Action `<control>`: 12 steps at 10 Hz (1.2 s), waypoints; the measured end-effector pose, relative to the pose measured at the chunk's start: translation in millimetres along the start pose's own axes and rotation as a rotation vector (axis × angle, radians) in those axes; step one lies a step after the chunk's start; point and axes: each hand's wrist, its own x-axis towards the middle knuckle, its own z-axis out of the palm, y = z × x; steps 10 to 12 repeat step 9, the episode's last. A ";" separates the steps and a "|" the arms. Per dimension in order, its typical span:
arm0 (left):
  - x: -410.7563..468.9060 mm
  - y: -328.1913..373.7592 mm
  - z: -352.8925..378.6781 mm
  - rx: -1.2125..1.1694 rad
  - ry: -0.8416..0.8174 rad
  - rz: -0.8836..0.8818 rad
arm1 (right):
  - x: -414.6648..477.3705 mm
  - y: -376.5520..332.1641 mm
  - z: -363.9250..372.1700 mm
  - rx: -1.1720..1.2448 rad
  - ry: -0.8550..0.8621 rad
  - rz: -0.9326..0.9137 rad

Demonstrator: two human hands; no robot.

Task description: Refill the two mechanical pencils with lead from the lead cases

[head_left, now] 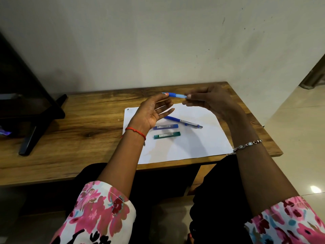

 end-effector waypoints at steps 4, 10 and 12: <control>14.1 -5.9 -2.9 0.315 0.232 0.004 | 12.0 20.2 1.3 -0.911 0.068 0.067; -2.2 -11.5 -9.7 0.482 0.354 0.192 | 22.5 37.8 5.0 -0.976 0.186 0.118; -2.2 -11.5 -9.7 0.482 0.354 0.192 | 22.5 37.8 5.0 -0.976 0.186 0.118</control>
